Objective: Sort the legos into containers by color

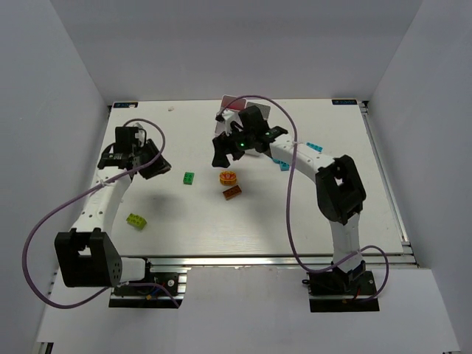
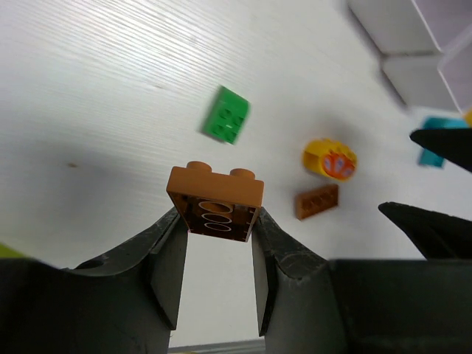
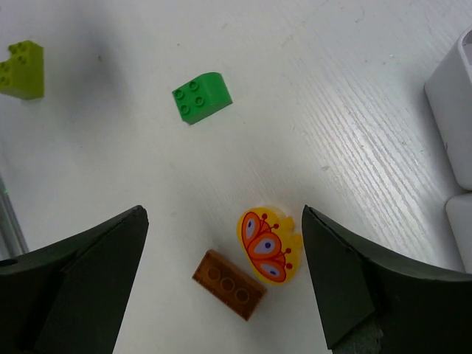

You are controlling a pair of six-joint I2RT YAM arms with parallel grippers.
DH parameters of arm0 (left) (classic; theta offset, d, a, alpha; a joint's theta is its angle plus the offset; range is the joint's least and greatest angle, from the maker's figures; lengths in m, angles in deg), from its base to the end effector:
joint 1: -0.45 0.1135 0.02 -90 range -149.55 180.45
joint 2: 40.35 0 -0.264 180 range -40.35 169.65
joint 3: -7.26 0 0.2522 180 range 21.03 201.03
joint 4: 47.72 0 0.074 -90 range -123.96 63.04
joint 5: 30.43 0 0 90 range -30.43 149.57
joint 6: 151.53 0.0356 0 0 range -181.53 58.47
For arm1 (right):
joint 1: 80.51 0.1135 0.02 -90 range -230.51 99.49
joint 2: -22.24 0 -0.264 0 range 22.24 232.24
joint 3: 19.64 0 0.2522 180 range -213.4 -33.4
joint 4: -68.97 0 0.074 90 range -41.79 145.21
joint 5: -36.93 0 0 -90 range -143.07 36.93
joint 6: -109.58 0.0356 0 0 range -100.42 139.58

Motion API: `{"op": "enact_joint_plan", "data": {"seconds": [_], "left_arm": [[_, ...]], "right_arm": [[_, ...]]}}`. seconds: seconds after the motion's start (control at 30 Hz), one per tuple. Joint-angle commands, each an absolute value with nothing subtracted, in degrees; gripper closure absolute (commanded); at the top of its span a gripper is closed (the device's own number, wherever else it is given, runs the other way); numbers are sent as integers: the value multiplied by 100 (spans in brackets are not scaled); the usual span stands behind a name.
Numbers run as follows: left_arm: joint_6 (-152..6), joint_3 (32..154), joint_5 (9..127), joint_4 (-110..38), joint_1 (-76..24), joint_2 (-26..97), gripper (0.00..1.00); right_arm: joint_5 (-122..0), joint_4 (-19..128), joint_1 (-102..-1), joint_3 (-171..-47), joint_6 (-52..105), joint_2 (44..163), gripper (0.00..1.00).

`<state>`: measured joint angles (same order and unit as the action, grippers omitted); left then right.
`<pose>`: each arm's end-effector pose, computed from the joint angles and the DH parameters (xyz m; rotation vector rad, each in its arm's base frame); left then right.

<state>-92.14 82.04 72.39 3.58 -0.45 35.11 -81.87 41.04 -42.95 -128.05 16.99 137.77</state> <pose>0.2727 -0.0122 0.2804 -0.5508 2.4564 -0.5073 0.3622 0.3002 0.2600 -1.0382 1.9792 0.8887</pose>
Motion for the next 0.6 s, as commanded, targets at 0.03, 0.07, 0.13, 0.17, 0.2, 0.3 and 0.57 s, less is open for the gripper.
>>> {"op": "enact_joint_plan", "data": {"seconds": [0.03,0.07,0.13,0.17,0.2,0.3,0.57], "left_arm": [[-9045,8624,5757,1261,19,3357,100],[-9054,8615,5659,1288,28,3331,100],[-9150,8545,5352,1332,37,3138,100],[-9185,8484,5246,1350,37,3050,100],[-9264,8466,5158,1376,37,2945,100],[-9387,8405,4833,1472,37,2514,100],[-9458,8238,4586,1824,37,1732,100]], "right_arm": [[-7023,3764,-3650,-13516,2292,14080,11],[-6516,3728,-3526,-13639,2327,14159,11],[-6013,3597,-3192,-14105,2781,14422,11],[-5627,3509,-3112,-14306,2993,14537,11],[-5415,3404,-3024,-14665,3187,14642,12],[-4614,3622,-2672,-14782,3618,14775,15],[-3954,3719,-2426,-14800,4587,15328,11]]}}
